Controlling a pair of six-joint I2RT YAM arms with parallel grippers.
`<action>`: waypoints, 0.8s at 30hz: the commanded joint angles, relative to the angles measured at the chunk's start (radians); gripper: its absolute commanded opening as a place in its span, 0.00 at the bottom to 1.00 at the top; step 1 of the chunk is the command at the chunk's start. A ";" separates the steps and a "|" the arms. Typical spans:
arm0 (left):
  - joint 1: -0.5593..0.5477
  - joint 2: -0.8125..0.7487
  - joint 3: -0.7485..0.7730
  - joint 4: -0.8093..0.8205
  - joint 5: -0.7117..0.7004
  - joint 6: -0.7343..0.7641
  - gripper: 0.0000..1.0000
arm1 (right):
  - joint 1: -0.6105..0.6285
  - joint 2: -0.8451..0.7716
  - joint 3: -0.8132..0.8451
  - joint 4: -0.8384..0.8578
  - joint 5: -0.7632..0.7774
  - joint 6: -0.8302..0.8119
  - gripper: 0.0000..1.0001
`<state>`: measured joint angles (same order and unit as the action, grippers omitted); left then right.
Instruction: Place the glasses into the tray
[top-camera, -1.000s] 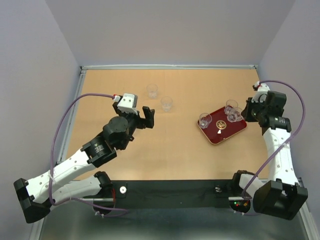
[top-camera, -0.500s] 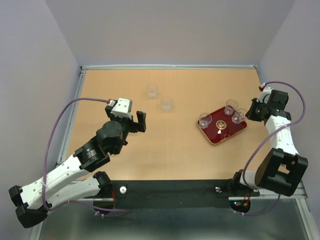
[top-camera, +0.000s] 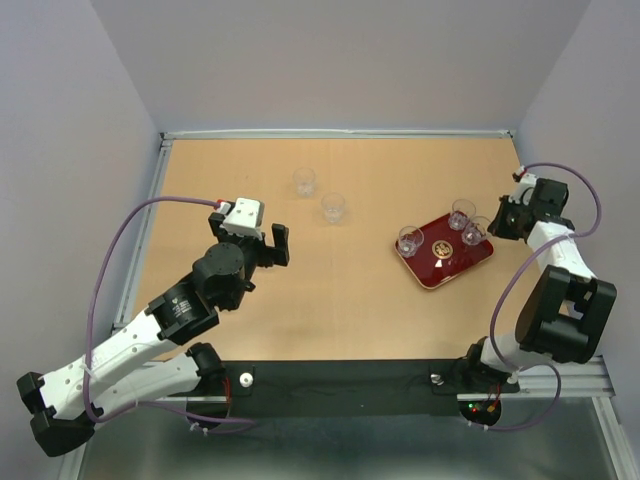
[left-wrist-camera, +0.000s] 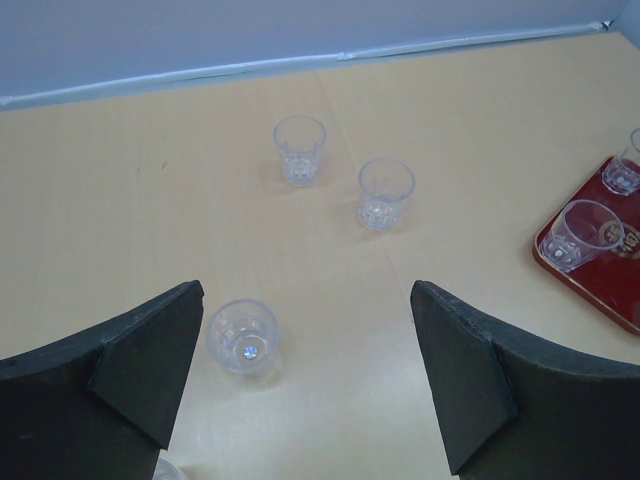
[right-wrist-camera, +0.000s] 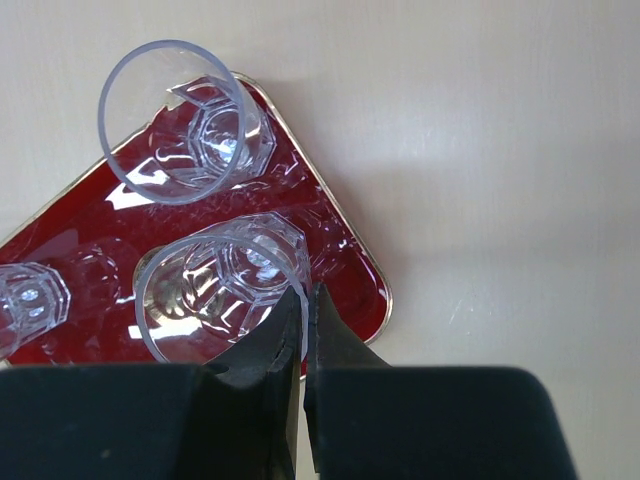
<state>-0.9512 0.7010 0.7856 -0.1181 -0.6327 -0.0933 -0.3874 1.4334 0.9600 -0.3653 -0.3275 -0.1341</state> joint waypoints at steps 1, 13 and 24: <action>0.003 -0.014 -0.002 0.021 -0.015 0.010 0.96 | -0.011 0.036 -0.004 0.094 0.013 0.001 0.01; 0.003 -0.011 -0.003 0.021 -0.010 0.010 0.97 | -0.011 0.085 0.005 0.118 0.016 0.005 0.23; 0.006 -0.021 -0.009 0.026 -0.030 0.004 0.97 | -0.011 -0.033 -0.007 0.117 -0.004 -0.018 0.51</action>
<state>-0.9512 0.6987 0.7853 -0.1181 -0.6327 -0.0937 -0.3874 1.5017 0.9600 -0.2985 -0.3210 -0.1345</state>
